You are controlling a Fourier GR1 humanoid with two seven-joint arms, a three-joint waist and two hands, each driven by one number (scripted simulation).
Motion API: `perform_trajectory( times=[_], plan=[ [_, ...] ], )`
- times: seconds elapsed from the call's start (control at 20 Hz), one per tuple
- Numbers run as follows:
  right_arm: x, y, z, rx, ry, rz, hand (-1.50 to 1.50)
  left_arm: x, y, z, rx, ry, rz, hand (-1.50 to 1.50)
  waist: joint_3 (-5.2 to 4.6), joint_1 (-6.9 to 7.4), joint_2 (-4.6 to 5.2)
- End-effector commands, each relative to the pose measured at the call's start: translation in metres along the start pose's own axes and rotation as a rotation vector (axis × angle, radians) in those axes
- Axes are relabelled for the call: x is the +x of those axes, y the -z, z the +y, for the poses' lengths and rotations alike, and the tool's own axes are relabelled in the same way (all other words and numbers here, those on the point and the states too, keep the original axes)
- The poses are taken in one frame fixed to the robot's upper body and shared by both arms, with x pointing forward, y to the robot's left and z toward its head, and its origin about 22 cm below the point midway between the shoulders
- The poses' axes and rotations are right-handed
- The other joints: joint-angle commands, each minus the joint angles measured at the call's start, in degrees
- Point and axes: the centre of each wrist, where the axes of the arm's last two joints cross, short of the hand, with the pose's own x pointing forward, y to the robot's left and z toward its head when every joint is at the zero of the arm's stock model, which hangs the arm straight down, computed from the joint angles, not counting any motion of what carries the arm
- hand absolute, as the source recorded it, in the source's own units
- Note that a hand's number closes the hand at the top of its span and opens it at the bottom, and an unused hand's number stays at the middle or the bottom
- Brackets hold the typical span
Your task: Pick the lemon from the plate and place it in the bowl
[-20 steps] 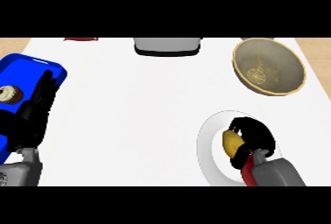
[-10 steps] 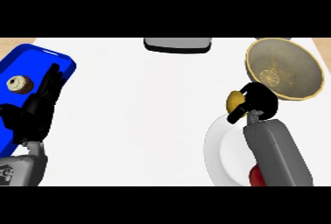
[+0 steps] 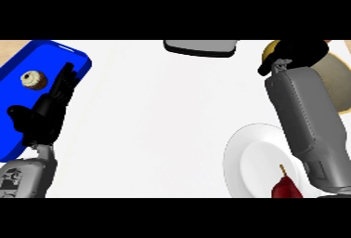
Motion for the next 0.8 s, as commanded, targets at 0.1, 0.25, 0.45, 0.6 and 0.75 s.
perform_trajectory(
  times=[0.1,0.25,0.45,0.6,0.75],
  plan=[
    [0.043,-0.003,-0.064,-0.292,0.129,0.209,1.5,-0.002,0.006,0.004,0.002,-0.003,0.016,0.0,0.05,-0.49,-0.06],
    [0.055,-0.002,-0.08,-0.334,0.121,0.25,1.5,-0.005,0.002,0.002,0.011,-0.007,0.022,0.0,0.08,-0.34,-0.29],
    [0.055,0.007,-0.082,-0.34,0.171,0.279,1.5,-0.007,0.003,-0.001,0.029,-0.005,0.037,0.0,0.22,-2.45,-0.61],
    [0.045,0.023,-0.065,-0.335,0.22,0.301,1.5,-0.012,-0.002,0.019,0.042,0.003,0.027,0.0,0.25,-1.99,-0.35],
    [0.034,0.039,-0.066,-0.331,0.27,0.292,1.5,-0.014,0.0,0.008,0.051,0.01,0.02,0.0,0.3,-3.64,-0.6]
  ],
)
